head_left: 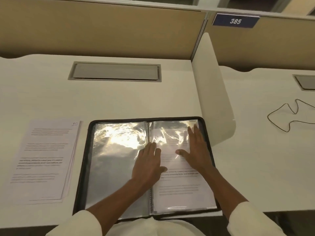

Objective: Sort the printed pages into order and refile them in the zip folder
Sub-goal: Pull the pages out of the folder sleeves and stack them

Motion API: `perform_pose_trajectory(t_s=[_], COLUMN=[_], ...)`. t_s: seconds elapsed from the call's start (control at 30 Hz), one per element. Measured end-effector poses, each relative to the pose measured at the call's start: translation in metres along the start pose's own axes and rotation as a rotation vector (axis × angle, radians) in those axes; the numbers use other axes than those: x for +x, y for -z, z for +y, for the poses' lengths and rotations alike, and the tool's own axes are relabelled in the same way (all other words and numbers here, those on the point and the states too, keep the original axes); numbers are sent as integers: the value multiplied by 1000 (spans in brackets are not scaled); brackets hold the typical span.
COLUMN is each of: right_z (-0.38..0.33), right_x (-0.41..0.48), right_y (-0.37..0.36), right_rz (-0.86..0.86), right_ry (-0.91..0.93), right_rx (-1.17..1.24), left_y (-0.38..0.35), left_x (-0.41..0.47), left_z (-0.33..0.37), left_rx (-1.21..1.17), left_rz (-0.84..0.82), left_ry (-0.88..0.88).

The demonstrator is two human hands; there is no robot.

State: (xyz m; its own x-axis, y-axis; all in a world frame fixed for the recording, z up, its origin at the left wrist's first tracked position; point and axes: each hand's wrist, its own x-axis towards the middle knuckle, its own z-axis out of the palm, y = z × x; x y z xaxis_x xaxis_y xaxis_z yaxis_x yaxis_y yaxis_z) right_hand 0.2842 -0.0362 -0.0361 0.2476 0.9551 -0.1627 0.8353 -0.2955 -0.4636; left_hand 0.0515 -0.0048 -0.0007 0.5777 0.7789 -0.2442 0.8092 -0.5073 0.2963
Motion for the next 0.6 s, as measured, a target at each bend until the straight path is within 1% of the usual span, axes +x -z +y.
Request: perform_pose_trajectory(t_s=[0.1, 0.27, 0.33, 0.43, 0.6], right_z=[2, 6, 2, -6, -13], right_x=[11, 27, 30, 33, 26], right_y=[12, 17, 22, 31, 44], right_rz=[-81, -104, -71, 45, 67], right_ry=[-13, 16, 23, 25, -64], right_rx=[-52, -169, -186, -119, 199], left_y=[0, -3, -2, -3, -5], left_x=[2, 3, 3, 4, 4], left_z=[2, 11, 14, 17, 23], left_rx=[-29, -35, -36, -43, -70], left_rz=[11, 44, 57, 57, 43], left_ry=[25, 71, 85, 106, 165])
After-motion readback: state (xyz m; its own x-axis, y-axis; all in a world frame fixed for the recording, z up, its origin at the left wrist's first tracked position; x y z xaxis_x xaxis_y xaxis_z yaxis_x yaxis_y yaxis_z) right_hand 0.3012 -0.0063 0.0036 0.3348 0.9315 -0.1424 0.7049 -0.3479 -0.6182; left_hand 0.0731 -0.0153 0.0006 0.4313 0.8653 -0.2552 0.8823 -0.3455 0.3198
